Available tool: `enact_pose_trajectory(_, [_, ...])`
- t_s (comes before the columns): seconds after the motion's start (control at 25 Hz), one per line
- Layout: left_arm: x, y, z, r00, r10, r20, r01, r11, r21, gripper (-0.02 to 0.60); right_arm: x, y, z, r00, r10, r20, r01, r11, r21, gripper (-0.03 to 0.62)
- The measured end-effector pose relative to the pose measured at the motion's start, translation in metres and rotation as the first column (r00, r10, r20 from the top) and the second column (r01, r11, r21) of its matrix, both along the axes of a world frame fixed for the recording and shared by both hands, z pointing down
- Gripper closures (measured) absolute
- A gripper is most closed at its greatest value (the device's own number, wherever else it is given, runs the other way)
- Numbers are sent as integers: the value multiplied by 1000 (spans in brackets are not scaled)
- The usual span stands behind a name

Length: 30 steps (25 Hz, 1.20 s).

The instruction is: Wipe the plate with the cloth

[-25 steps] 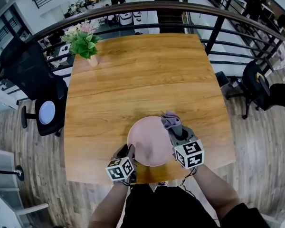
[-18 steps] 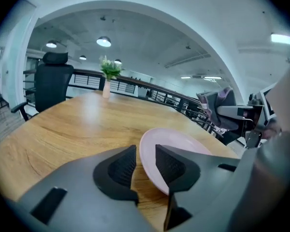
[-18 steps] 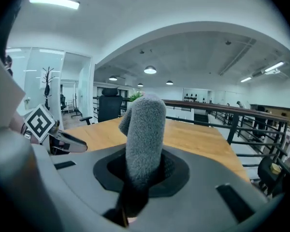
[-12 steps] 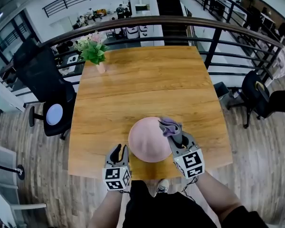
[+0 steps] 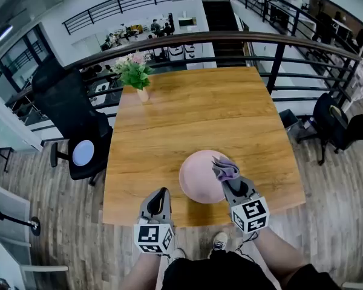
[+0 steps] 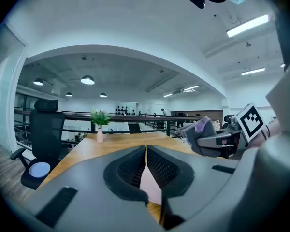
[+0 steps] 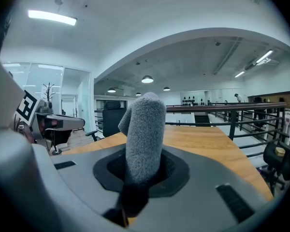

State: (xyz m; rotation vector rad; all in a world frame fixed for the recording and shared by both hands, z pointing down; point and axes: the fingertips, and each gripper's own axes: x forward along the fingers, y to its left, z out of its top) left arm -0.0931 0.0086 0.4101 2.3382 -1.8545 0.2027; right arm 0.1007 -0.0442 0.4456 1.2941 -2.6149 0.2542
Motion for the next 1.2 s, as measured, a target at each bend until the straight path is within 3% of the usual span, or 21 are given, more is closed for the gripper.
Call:
enact_pose_trajectory(0.32, [-14, 30, -12, 985, 172, -8, -172, 985, -3, 558, -10, 56, -9, 986, 162, 44, -161, 987, -26, 523])
enact_pose_trajectory(0.76, [-43, 110, 10, 919, 387, -71, -391, 919, -43, 561, -43, 177, -12, 935, 354, 20, -353, 935, -30, 523])
enact_pose_trajectory(0.92, [-50, 136, 13, 902, 426, -73, -429, 902, -43, 561, -56, 212, -10, 922, 386, 21, -386, 922, -29, 523])
enact_pose_trajectory(1.2, [-57, 155, 19, 892, 442, -93, -448, 893, -52, 561, -67, 241, -6, 917, 399, 9, -398, 916, -39, 523])
